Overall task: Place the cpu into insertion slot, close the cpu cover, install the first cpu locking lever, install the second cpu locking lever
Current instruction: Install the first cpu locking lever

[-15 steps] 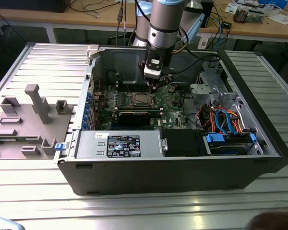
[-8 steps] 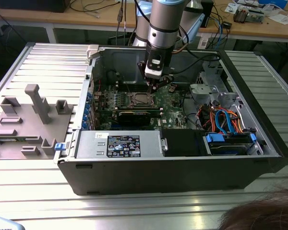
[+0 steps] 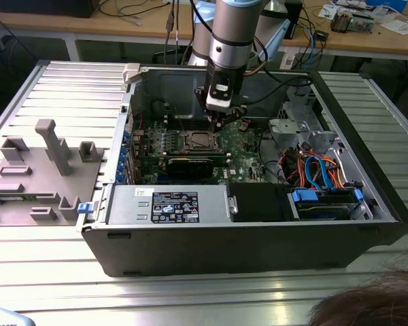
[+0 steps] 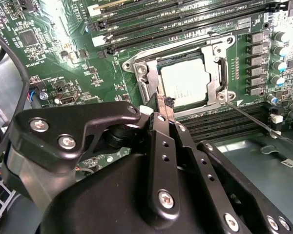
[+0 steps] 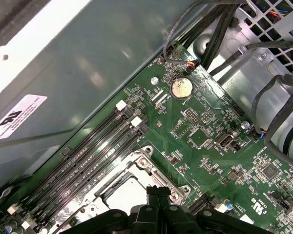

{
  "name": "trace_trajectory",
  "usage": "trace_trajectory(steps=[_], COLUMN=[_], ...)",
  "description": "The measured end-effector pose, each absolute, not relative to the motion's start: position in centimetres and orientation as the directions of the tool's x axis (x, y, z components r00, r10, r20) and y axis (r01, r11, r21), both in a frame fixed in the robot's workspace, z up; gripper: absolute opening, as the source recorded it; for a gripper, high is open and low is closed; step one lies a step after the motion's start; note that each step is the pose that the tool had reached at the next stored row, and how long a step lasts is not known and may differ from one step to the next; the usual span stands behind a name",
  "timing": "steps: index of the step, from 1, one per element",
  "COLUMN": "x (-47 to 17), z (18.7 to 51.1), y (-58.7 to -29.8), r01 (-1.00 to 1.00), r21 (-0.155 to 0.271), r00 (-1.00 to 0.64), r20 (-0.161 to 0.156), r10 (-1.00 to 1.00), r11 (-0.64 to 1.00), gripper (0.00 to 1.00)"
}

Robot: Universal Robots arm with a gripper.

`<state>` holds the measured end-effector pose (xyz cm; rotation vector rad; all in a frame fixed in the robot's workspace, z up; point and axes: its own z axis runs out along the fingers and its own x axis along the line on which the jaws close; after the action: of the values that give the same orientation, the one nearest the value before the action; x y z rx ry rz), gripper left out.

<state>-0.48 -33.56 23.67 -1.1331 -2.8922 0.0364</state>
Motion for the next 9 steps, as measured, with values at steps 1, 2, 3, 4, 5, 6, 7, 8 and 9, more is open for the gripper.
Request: trace_trajectory(steps=[1, 2, 3, 4, 5, 6, 7, 8, 9], x=[-0.48, -0.48, -0.48, -0.48, -0.48, -0.48, -0.48, -0.48, -0.48], z=[23.67, 23.67, 23.67, 23.67, 23.67, 23.67, 23.67, 23.67, 23.67], y=[-33.56, -33.56, -33.56, -33.56, -33.56, -33.56, -33.56, -33.56, -33.56], r01=[0.676, 0.674, 0.673, 0.671, 0.667, 0.665, 0.663, 0.661, 0.660], r21=[-0.035, -0.035, -0.035, -0.035, -0.035, -0.035, -0.035, -0.035, -0.035], r00=[-0.736, -0.737, -0.739, -0.741, -0.744, -0.745, -0.747, -0.749, -0.750], r20=[0.024, 0.024, 0.024, 0.024, 0.024, 0.024, 0.024, 0.024, 0.024], r10=[0.677, 0.675, 0.673, 0.672, 0.668, 0.666, 0.664, 0.662, 0.661], r11=[0.736, 0.738, 0.739, 0.741, 0.744, 0.746, 0.748, 0.749, 0.751], gripper=[0.11, 0.11, 0.11, 0.11, 0.11, 0.11, 0.11, 0.11, 0.11])
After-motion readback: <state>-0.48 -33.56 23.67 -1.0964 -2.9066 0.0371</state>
